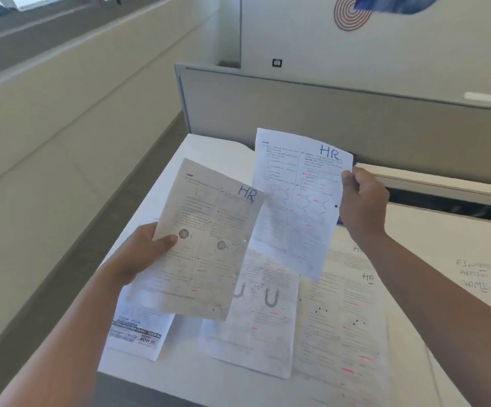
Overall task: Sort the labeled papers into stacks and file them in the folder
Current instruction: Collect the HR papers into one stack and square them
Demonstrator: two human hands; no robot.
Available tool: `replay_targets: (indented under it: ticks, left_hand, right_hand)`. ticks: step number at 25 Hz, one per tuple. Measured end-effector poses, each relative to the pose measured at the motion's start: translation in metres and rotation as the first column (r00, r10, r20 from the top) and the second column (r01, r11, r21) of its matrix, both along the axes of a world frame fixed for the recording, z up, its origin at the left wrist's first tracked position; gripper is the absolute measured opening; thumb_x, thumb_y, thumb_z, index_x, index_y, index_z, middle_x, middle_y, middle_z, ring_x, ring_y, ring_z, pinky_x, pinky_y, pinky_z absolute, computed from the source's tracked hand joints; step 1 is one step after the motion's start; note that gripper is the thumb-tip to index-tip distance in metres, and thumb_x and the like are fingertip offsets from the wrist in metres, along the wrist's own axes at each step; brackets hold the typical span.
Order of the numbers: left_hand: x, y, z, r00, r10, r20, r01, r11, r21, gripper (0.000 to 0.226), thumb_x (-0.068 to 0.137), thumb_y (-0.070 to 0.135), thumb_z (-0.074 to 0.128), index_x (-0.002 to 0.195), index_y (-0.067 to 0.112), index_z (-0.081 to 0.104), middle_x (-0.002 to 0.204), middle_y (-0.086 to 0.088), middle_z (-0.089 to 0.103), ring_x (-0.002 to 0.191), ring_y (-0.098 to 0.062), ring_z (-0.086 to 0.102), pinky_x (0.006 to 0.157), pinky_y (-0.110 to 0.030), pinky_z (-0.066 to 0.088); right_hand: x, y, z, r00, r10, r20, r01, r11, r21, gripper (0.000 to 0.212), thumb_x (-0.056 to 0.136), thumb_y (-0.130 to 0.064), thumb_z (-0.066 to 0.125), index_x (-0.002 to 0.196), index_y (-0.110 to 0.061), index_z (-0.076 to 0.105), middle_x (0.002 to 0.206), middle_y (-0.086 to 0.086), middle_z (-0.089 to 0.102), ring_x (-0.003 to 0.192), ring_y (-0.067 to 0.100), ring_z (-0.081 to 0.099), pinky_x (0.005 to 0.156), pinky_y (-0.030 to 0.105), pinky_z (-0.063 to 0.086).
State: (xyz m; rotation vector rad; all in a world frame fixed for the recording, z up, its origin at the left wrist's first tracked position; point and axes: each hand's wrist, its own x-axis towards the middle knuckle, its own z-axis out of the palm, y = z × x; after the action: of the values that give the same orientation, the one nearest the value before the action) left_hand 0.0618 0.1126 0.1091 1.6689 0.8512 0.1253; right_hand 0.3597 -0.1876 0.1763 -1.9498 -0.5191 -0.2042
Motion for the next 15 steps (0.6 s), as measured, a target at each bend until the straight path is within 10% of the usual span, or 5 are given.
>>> replay_targets:
  ticks: [11, 15]
  left_hand:
    - [0.131, -0.187, 0.024, 0.969, -0.165, 0.185, 0.201, 0.959, -0.199, 0.028, 0.086, 0.029, 0.076, 0.113, 0.022, 0.078, 0.117, -0.015, 0.078, 0.104, -0.038, 0.077, 0.077, -0.042, 0.065]
    - [0.165, -0.265, 0.010, 0.979, -0.155, 0.135, 0.180, 0.962, -0.206, 0.030, 0.083, 0.035, 0.081, 0.111, 0.028, 0.079, 0.117, -0.011, 0.079, 0.106, -0.034, 0.077, 0.081, -0.042, 0.064]
  right_hand:
    - [0.061, -0.177, -0.037, 0.864, -0.002, -0.503, 0.101, 0.980, 0.171, 0.027, 0.106, -0.021, 0.053, 0.093, 0.000, 0.064, 0.087, 0.019, 0.069, 0.070, 0.023, 0.054, 0.064, 0.039, 0.049]
    - [0.085, -0.243, -0.049, 0.775, 0.087, -0.626, 0.081, 0.968, 0.236, 0.028, 0.107, -0.019, 0.054, 0.083, -0.011, 0.067, 0.063, -0.008, 0.066, 0.049, 0.009, 0.052, 0.050, 0.026, 0.051]
